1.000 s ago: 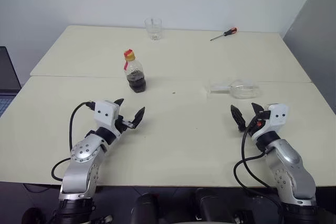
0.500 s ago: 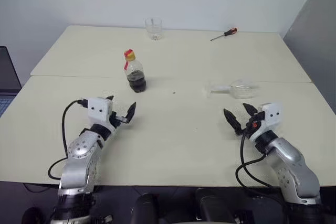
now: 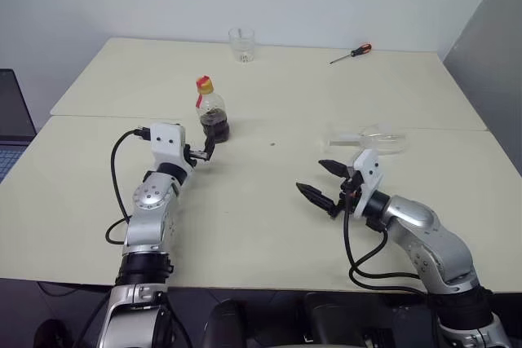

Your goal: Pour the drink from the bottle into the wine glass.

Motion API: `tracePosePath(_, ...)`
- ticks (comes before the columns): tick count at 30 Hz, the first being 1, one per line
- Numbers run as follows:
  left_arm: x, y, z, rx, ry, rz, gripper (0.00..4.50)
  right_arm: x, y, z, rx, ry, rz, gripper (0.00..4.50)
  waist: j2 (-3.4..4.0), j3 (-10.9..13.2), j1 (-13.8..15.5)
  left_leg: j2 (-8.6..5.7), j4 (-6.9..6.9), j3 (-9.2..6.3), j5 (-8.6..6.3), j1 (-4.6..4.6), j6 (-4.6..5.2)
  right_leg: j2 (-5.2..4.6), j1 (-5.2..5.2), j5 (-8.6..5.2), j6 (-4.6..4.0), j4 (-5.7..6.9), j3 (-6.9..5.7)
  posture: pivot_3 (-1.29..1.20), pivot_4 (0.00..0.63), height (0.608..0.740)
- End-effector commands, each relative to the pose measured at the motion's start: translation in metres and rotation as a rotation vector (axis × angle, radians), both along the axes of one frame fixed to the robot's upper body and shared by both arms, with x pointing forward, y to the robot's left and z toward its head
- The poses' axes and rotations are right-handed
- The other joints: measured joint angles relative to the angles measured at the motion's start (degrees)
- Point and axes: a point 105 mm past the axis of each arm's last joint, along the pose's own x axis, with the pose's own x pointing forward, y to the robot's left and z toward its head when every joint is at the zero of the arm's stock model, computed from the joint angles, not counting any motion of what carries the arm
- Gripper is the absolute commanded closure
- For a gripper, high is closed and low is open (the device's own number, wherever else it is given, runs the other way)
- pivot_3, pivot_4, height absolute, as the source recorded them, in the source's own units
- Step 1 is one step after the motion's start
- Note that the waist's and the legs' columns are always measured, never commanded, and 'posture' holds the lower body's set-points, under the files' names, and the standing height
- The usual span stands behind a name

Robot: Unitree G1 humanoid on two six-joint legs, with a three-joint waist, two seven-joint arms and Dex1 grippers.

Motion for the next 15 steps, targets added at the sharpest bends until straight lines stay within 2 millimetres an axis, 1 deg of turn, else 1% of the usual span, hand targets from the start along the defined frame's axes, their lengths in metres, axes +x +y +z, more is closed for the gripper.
tracePosePath(1,0.008,-0.006,0.008,0.003,-0.041,-0.035,0.02,-0.005,0.011,0.013,-0.001,-0.056,0.051,0.0,0.0,0.0,0.0,0.0,0.0,0.0,0.0,0.0,0.0,0.0,0.0,0.0,0.0,0.0,0.02,0.0,0.15,0.74)
tracePosePath(7,0.026,-0.024,-0.002,0.02,-0.021,-0.106,0.02,-0.007,0.015,0.011,0.0,-0.051,0.061,0.0,0.0,0.0,0.6,-0.02,0.04,0.07,0.0,-0.04,0.0,-0.01,0.0,0.01,0.0,0.0,-0.03,0.0,0.15,0.74)
tracePosePath(12,0.038,-0.025,-0.001,0.031,-0.03,-0.099,0.02,-0.006,0.014,0.011,-0.002,-0.051,0.052,0.0,-0.01,0.0,0.5,-0.03,0.05,0.1,0.0,-0.07,0.0,0.0,-0.01,0.01,0.0,-0.01,-0.06,0.0,0.15,0.74)
tracePosePath(15,0.045,-0.03,-0.001,0.023,-0.026,-0.126,0.02,-0.004,0.012,0.013,0.024,-0.043,0.026,0.0,-0.01,0.0,0.6,-0.02,0.04,0.07,0.0,-0.08,0.0,0.0,-0.02,0.01,0.0,-0.01,-0.11,0.0,0.15,0.74)
